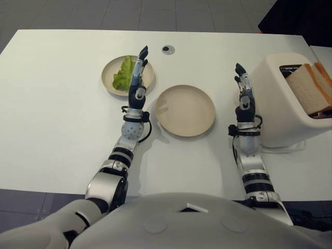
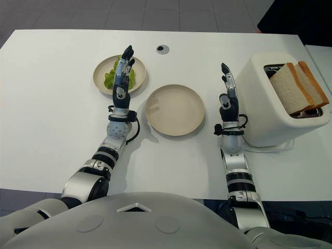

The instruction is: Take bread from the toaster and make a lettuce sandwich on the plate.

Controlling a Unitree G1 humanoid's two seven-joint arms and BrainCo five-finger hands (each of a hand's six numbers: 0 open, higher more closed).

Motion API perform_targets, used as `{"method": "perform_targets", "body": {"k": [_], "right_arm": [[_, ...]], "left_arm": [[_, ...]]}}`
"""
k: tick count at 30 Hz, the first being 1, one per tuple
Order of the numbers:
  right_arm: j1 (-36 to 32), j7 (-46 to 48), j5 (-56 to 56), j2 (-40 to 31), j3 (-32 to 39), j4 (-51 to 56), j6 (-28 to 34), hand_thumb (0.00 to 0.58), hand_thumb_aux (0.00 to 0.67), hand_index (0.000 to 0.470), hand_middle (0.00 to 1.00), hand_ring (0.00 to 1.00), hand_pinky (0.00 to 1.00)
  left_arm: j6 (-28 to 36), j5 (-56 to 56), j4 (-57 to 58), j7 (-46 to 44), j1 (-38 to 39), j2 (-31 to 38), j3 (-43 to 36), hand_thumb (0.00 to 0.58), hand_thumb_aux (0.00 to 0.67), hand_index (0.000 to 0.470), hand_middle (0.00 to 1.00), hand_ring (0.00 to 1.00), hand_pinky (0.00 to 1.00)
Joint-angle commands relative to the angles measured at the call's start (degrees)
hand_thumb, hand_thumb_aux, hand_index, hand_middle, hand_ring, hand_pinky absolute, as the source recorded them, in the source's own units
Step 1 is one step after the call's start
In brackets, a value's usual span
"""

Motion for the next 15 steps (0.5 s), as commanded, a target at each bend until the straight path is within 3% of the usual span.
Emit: {"method": "perform_targets", "body": {"k": [1, 5, 8, 10, 11, 13, 15], "right_arm": [[0.48, 1.43, -0.62, 0.04, 0.54, -0.54, 1.56, 0.0, 0.0, 0.0, 0.0, 0.0, 0.0], [0.1, 2.13, -0.82, 0.0, 0.7, 0.13, 0.85, 0.0, 0.0, 0.0, 0.0, 0.0, 0.0], [4.0, 3.96, -4.42, -3.03, -2.46, -20.43, 1.12, 0.0, 0.0, 0.0, 0.0, 0.0, 0.0], [6.68, 5.52, -0.03, -8.53, -15.33, -39.2, 6.86, 0.0, 0.0, 0.0, 0.0, 0.0, 0.0], [7.68, 6.02, 2.72, -11.96, -23.97, -43.31, 9.6, 0.0, 0.0, 0.0, 0.0, 0.0, 0.0], [10.14, 6.35, 2.99, -17.55, -40.41, -43.17, 14.01, 0.0, 0.0, 0.0, 0.0, 0.0, 0.0], [14.74, 5.5, -4.3, -20.85, -50.9, -37.11, 15.96, 0.0, 0.0, 0.0, 0.0, 0.0, 0.0]], "left_arm": [[0.91, -0.95, 3.52, -1.4, 7.11, -0.27, 0.05, 0.0, 0.0, 0.0, 0.0, 0.0, 0.0], [1.21, -0.51, 3.4, -2.16, 6.76, -0.41, -0.16, 0.0, 0.0, 0.0, 0.0, 0.0, 0.0], [1.27, 0.01, 1.98, -1.97, 7.86, -0.81, -0.3, 0.0, 0.0, 0.0, 0.0, 0.0, 0.0], [1.18, 1.7, 0.54, -1.29, 9.24, -1.33, -1.04, 0.0, 0.0, 0.0, 0.0, 0.0, 0.0], [1.31, 2.33, -0.17, -1.03, 9.99, -1.72, -1.46, 0.0, 0.0, 0.0, 0.0, 0.0, 0.0], [1.71, 3.38, -1.98, -0.63, 11.49, -2.25, -2.02, 0.0, 0.0, 0.0, 0.0, 0.0, 0.0], [2.23, 4.43, -3.97, -0.11, 12.89, -2.5, -2.27, 0.0, 0.0, 0.0, 0.0, 0.0, 0.0]]}}
